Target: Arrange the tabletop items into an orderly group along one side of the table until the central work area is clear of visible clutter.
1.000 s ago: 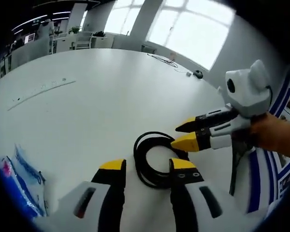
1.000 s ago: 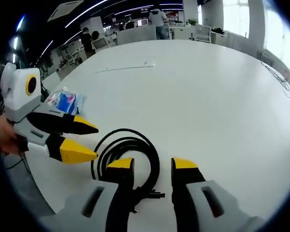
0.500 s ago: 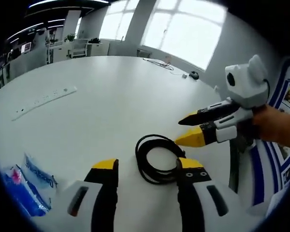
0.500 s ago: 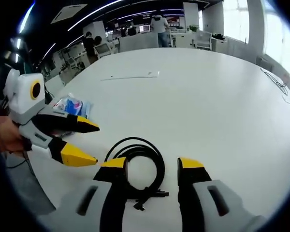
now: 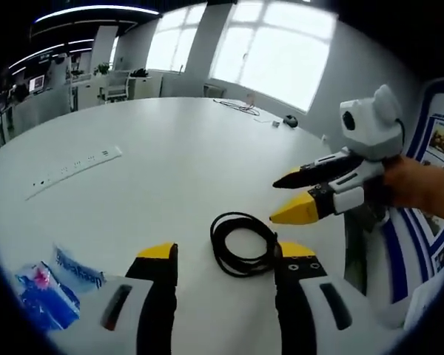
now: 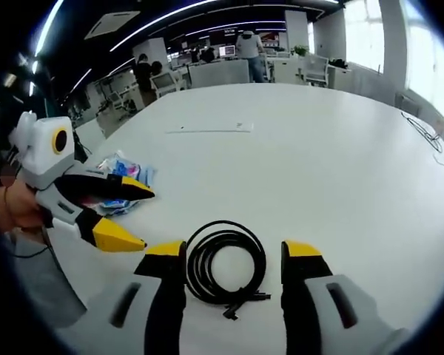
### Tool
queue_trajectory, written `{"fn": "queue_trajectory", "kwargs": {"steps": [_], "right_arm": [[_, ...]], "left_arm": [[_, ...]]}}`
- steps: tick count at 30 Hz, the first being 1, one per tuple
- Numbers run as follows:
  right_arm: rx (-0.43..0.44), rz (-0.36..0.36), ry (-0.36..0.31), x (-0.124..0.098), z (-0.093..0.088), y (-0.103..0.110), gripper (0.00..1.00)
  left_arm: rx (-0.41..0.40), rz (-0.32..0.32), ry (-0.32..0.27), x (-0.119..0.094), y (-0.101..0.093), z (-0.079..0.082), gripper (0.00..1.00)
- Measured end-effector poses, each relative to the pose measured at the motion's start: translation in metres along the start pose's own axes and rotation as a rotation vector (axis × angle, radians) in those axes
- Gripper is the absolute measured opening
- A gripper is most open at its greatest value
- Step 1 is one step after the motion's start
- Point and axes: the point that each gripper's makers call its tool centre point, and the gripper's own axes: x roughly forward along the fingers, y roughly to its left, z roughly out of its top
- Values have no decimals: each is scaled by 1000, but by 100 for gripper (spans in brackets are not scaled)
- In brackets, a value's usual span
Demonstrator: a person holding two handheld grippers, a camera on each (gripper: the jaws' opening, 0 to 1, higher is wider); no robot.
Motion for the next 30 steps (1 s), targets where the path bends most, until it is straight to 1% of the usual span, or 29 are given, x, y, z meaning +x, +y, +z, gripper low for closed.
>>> {"fn": "queue_trajectory", "kwargs": {"steps": [7, 12, 16, 24, 30], "right_arm": [[-5, 11, -11, -7, 3, 8, 55], [-8, 24, -23, -11, 7, 14, 57], [-7, 30, -31, -12, 8, 19, 58], [-2, 56, -44, -14, 11, 37, 59], [2, 78, -57, -15, 14, 52, 59]], "left_arm": [[6, 7, -20, -17, 5, 6, 56], [8, 9, -22, -27, 9, 6, 60], [12, 13, -24, -37, 11, 7, 61], [23, 16, -33, -56, 16, 8, 64], [40, 26, -42, -75, 22, 9, 64]]}}
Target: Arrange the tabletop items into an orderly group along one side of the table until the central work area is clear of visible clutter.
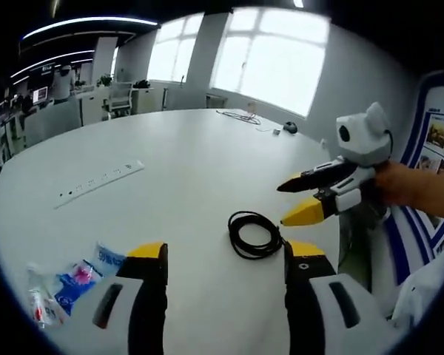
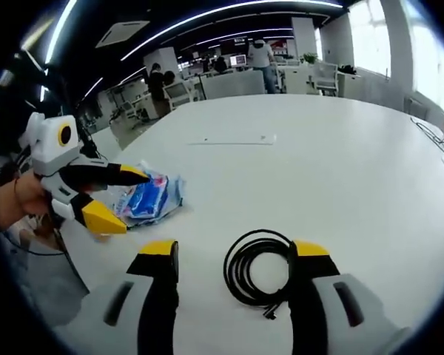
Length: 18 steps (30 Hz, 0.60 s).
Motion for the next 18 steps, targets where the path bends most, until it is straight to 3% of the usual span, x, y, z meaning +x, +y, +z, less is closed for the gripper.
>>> {"fn": "queue_trajectory", "kwargs": {"steps": [18], "right_arm": [[-4, 57, -23, 4, -1, 41, 64]], "left_arm": [[33, 48, 3, -55, 24, -7, 66]]}}
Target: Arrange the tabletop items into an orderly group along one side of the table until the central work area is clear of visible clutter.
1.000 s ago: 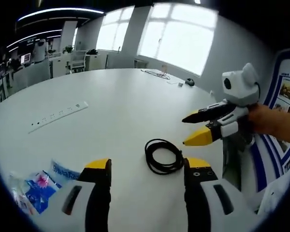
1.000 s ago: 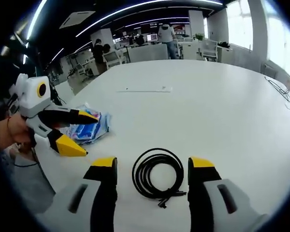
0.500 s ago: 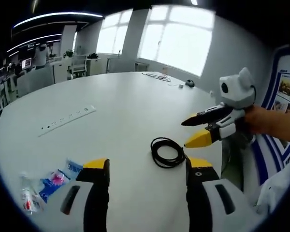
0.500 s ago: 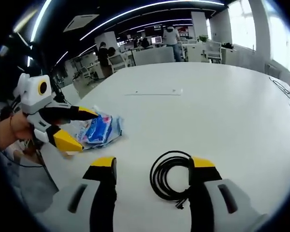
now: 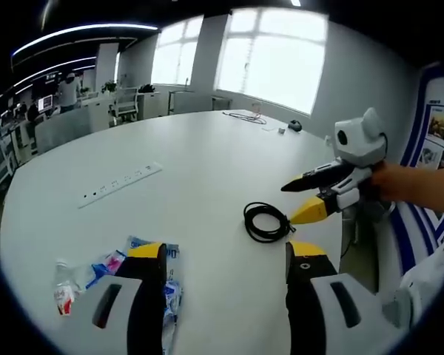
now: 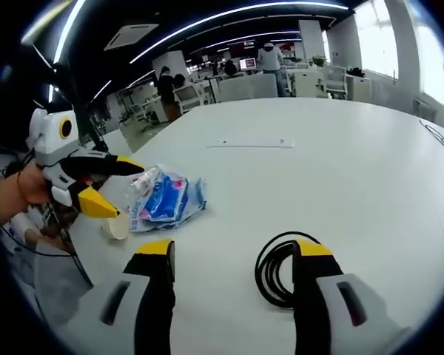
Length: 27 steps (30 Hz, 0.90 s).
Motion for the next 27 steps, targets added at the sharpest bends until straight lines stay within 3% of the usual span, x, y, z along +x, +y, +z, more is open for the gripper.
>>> {"fn": "queue_trajectory", "kwargs": {"steps": [11, 27], "right_arm": [[-13, 32, 1, 1, -1, 22, 72], [-15, 80, 5, 17, -3, 60, 74]], "left_arm": [[17, 50, 13, -36, 28, -9, 66], [42, 79, 51, -69, 63, -21, 65]]}}
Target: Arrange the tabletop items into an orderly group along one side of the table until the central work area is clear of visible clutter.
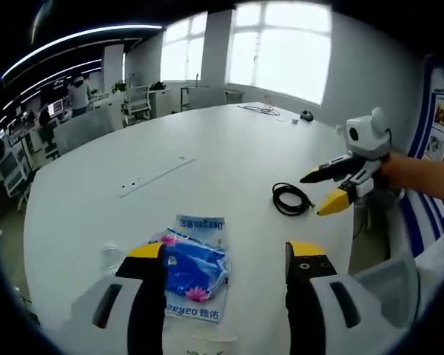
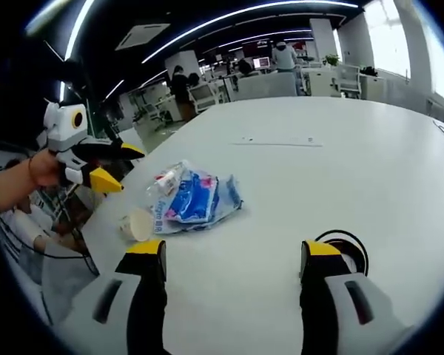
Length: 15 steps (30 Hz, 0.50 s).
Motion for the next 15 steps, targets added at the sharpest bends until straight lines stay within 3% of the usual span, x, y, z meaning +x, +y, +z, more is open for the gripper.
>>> {"fn": "queue_trajectory", "kwargs": {"steps": [15], "right_arm": [[15, 17, 20, 24, -4, 20, 73]], "left_arm": [[30, 3, 44, -5, 44, -11, 63]]}}
